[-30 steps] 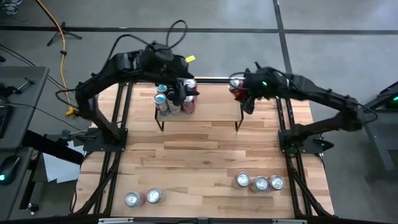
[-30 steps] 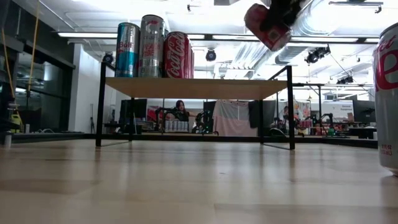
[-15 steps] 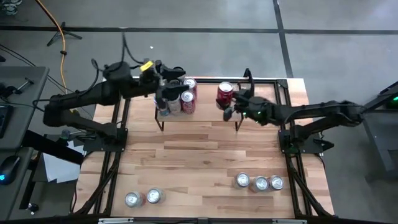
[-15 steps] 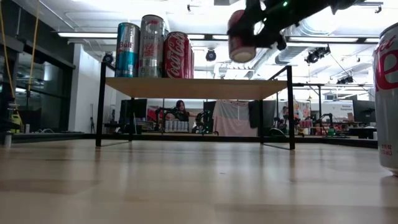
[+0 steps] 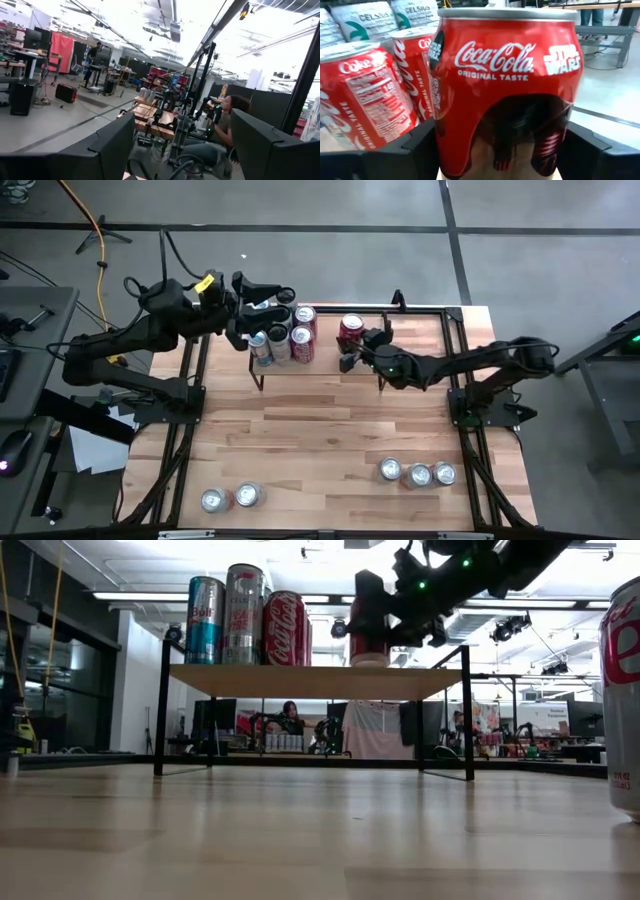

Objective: Place canned beverage on shelf
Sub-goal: Put the red-white soda can aligned with the other red-white soda cans on the shelf

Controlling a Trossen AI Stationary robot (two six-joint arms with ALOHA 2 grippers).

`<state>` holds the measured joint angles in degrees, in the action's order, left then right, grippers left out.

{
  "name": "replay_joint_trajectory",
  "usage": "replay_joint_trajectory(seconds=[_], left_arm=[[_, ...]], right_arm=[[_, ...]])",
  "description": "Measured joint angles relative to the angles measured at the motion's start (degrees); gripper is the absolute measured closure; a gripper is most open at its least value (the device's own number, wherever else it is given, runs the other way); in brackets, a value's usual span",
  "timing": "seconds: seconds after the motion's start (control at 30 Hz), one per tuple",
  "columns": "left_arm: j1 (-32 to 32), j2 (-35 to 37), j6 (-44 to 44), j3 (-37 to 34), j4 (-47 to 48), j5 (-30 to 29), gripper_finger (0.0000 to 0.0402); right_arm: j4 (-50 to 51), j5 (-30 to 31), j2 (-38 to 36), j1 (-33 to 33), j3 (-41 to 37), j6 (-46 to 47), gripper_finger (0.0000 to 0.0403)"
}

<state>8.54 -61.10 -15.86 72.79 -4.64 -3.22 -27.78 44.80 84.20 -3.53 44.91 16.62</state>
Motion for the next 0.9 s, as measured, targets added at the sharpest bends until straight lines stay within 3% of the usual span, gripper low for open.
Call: replay_joint_trajectory(seconds=[0.33,0.5,0.57,0.73,0.9], left_arm=[[0.0,0.0,0.0,0.0,1.6,0.0,0.0139],[0.0,0.0,0.0,0.0,1.8,0.0,0.0139],[0.0,0.0,0.0,0.0,1.8,0.0,0.0139],[0.0,0.0,0.1,0.0,1.8,0.0,0.0139],[0.0,0.0,0.1,0.0,1.8,0.0,0.0139]], right_arm=[[1.9,0.0,1.0,0.0,0.0,-0.6,0.0115],[1.7,-0.9,1.0,0.0,0.1,-0.6,0.0031],[2.0,-1.8,0.9,0.0,0.1,-0.6,0.0016],[2.9,-3.1,-1.0,0.2,0.1,-0.2,0.0028],[10.4,-3.5,-6.6,0.3,0.1,-0.6,0.0031]])
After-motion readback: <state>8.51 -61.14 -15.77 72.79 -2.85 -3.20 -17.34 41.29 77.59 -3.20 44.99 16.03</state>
